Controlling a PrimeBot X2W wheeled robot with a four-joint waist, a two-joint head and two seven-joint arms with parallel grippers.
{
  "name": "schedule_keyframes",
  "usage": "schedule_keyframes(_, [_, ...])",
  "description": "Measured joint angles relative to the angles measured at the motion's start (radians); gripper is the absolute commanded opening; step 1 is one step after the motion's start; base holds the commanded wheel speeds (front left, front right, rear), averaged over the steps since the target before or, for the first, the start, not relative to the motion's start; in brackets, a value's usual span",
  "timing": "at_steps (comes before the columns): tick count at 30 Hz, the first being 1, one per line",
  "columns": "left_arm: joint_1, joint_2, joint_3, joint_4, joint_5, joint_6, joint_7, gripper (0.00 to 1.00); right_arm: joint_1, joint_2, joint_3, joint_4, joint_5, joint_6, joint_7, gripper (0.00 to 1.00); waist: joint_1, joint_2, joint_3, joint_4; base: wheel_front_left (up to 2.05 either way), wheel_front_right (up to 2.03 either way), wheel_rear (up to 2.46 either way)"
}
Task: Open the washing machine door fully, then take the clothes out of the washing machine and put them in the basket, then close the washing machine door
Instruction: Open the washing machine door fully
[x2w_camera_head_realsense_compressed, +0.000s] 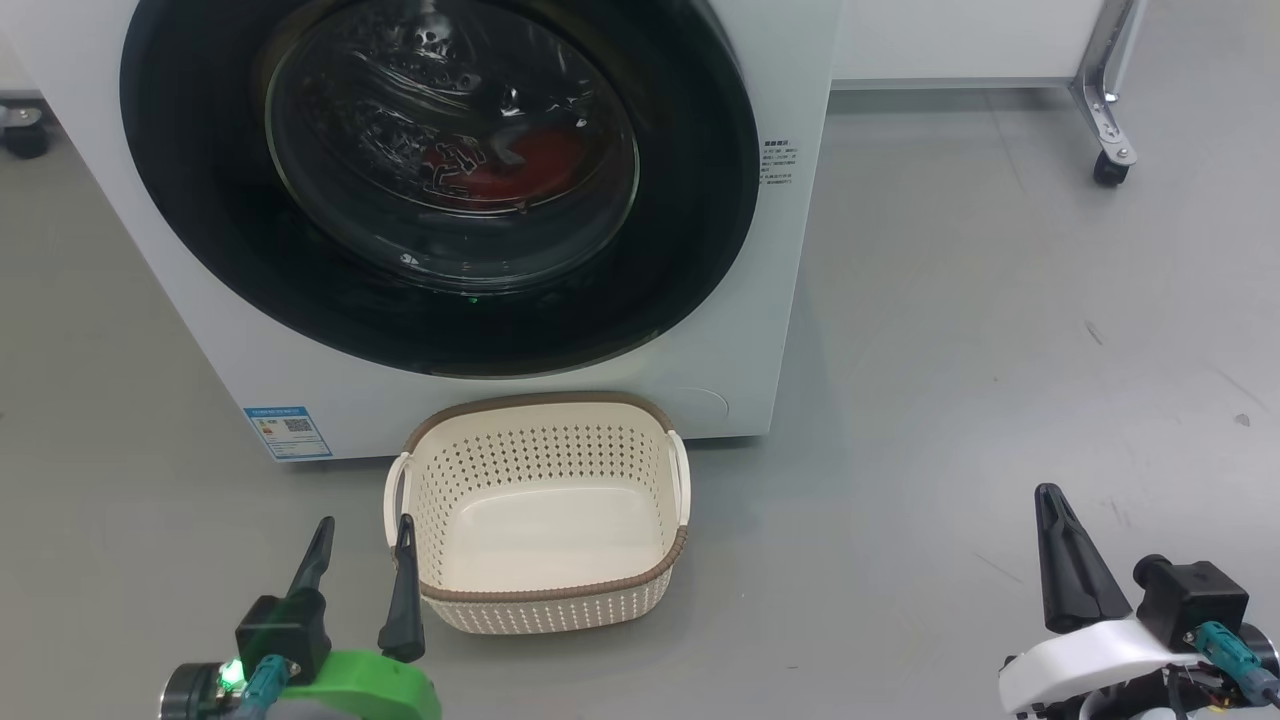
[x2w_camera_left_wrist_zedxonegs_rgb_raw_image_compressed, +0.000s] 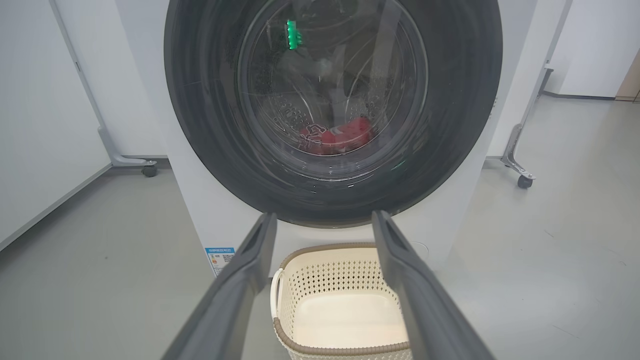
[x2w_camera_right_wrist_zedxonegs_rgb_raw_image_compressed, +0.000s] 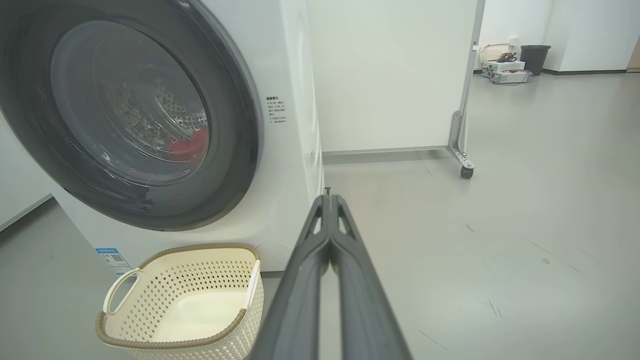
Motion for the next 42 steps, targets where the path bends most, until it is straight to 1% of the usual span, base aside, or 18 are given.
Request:
schedule_keyframes(8, [0.0,-0.001,0.001,0.002,0.009,0.0,0.0,1.0,0.0,0.001,0.0,0.01,0.015,0.018,0.0,0.0,0.0,0.0,0.001,-0.001,0.0,0.0,0.0])
schedule_keyframes(12, [0.0,-0.001,-0.001,0.003,0.011,0.0,0.0,1.0,0.0,-0.001,-0.013,0.015,0.029,0.021,0.001,0.0,0.0,0.0,0.005,-0.001,0.0,0.0,0.0])
schedule_keyframes(15, [-0.001,-0.002,-0.008,0.002,0.017,0.0,0.0,1.0,-0.002,0.007,-0.045,0.015,0.075,0.027,0.002,0.0,0.0,0.0,0.015,0.001,0.0,0.0,0.0])
schedule_keyframes(17, [-0.002,-0.002,-0.012,0.001,0.018,0.0,0.0,1.0,-0.006,0.03,-0.075,0.015,0.136,0.034,0.002,0.0,0.0,0.0,0.023,0.003,0.0,0.0,0.0])
schedule_keyframes(19, [-0.003,-0.003,-0.016,0.0,0.021,0.0,0.0,1.0,-0.013,0.044,-0.098,0.016,0.171,0.04,0.003,0.0,0.0,0.0,0.032,0.006,0.0,0.0,0.0])
schedule_keyframes(21, [-0.004,-0.003,-0.02,-0.005,0.021,0.0,0.0,1.0,-0.025,0.067,-0.123,0.015,0.242,0.055,0.009,0.0,0.0,0.0,0.042,0.009,0.0,0.0,0.0])
schedule_keyframes(22, [-0.007,-0.003,-0.021,-0.006,0.022,0.0,0.0,1.0,-0.033,0.072,-0.128,0.015,0.256,0.064,0.014,0.0,0.0,0.0,0.048,0.01,0.0,0.0,0.0])
schedule_keyframes(24, [-0.016,-0.003,-0.023,-0.014,0.025,0.0,0.0,1.0,-0.051,0.09,-0.15,0.015,0.32,0.082,0.025,0.0,0.0,0.0,0.059,0.013,0.0,0.0,0.0])
schedule_keyframes(27, [-0.029,-0.004,-0.025,-0.029,0.027,0.0,0.0,1.0,-0.081,0.1,-0.169,0.017,0.401,0.111,0.053,0.0,0.0,0.0,0.079,0.017,0.0,0.0,0.0])
schedule_keyframes(28, [-0.035,-0.004,-0.026,-0.033,0.029,0.0,0.0,1.0,-0.105,0.105,-0.188,0.023,0.463,0.132,0.075,0.0,0.0,0.0,0.094,0.019,0.0,0.0,0.0])
schedule_keyframes(32, [-0.053,-0.004,-0.032,-0.039,0.044,0.0,0.0,1.0,-0.166,0.115,-0.233,0.037,0.608,0.157,0.129,0.0,0.0,0.0,0.125,0.024,0.0,0.0,0.0])
schedule_keyframes(38, [-0.09,-0.005,-0.055,-0.064,0.057,0.0,0.0,1.0,-0.283,0.115,-0.295,0.056,0.807,0.16,0.229,0.0,0.0,0.0,0.174,0.033,0.0,0.0,0.0])
schedule_keyframes(42, [-0.115,-0.005,-0.067,-0.076,0.057,0.0,0.0,1.0,-0.371,0.115,-0.323,0.065,0.914,0.16,0.299,0.0,0.0,0.0,0.208,0.041,0.0,0.0,0.0])
